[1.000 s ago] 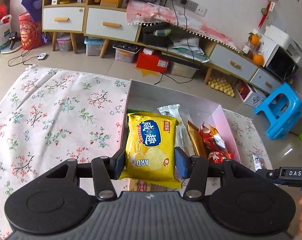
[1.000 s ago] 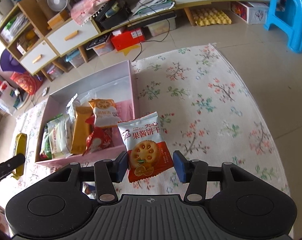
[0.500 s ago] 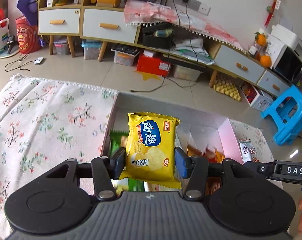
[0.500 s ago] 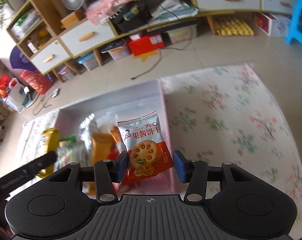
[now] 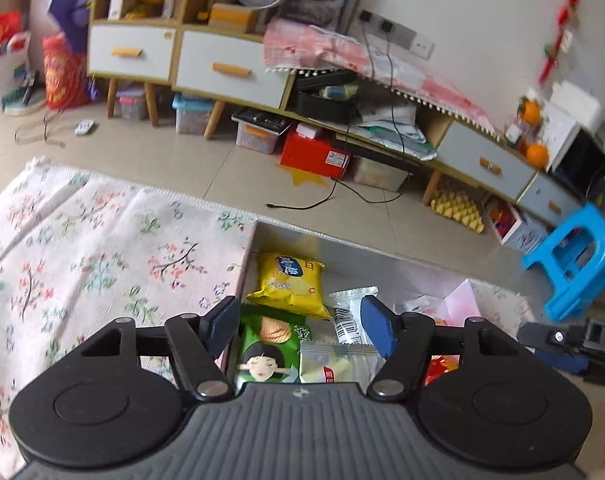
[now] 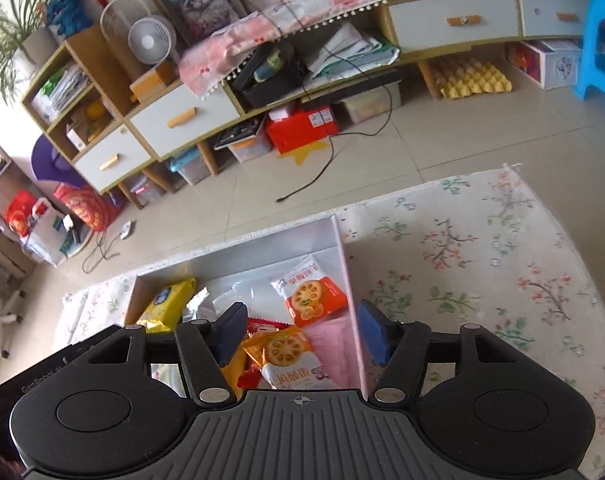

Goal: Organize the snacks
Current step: 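Withdraw both tools from the box toward the tan cake and silver wrapper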

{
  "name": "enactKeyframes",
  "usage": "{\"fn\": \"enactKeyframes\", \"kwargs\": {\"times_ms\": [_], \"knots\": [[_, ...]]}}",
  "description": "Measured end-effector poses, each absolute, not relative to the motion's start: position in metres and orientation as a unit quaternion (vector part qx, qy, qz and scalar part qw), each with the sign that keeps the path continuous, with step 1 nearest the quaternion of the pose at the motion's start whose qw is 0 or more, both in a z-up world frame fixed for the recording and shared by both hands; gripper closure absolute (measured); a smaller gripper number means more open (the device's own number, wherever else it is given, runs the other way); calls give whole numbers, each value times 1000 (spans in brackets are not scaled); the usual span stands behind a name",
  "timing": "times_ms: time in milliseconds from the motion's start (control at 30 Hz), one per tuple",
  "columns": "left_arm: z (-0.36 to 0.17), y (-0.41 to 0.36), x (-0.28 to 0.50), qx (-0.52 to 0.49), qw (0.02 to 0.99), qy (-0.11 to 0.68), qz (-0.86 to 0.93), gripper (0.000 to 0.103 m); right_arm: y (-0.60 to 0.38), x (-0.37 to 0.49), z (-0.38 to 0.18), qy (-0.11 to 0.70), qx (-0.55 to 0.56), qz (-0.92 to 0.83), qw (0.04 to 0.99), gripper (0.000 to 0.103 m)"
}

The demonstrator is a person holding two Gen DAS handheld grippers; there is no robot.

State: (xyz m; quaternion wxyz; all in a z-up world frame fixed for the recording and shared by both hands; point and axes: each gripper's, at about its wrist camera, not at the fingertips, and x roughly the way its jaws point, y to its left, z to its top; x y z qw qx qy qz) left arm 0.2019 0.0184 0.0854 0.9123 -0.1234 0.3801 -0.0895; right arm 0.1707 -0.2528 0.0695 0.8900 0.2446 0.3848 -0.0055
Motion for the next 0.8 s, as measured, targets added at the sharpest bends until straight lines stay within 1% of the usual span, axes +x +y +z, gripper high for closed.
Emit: {"fn": "enactKeyframes", "kwargs": {"times_ms": [100, 233, 367, 500, 533, 567, 600, 700, 767, 800], "knots": [[88, 28, 198, -130, 907, 392, -81, 38, -257, 159, 78, 389, 252, -3, 886, 41], [86, 32, 189, -127, 899, 414, -68, 37, -249, 146, 86, 401, 226, 4, 888, 41], [90, 27, 171, -95, 899, 421, -68, 35, -234, 131, 90, 408, 171, 6, 897, 40], [94, 25, 152, -59, 896, 436, -66, 29, -219, 111, 98, 402, 120, 24, 907, 40], [94, 26, 147, -59, 892, 442, -66, 29, -214, 105, 100, 399, 102, 31, 911, 40], [94, 28, 143, -63, 889, 448, -66, 29, -208, 98, 102, 395, 79, 38, 914, 39], [95, 29, 138, -65, 888, 450, -68, 29, -201, 91, 104, 390, 53, 49, 918, 35], [94, 27, 123, -41, 893, 444, -69, 24, -181, 66, 103, 386, -20, 106, 916, 32], [92, 27, 113, -26, 894, 442, -63, 19, -172, 51, 99, 389, -44, 136, 910, 31], [90, 29, 110, -26, 894, 444, -64, 15, -168, 44, 95, 394, -49, 147, 906, 30]]}}
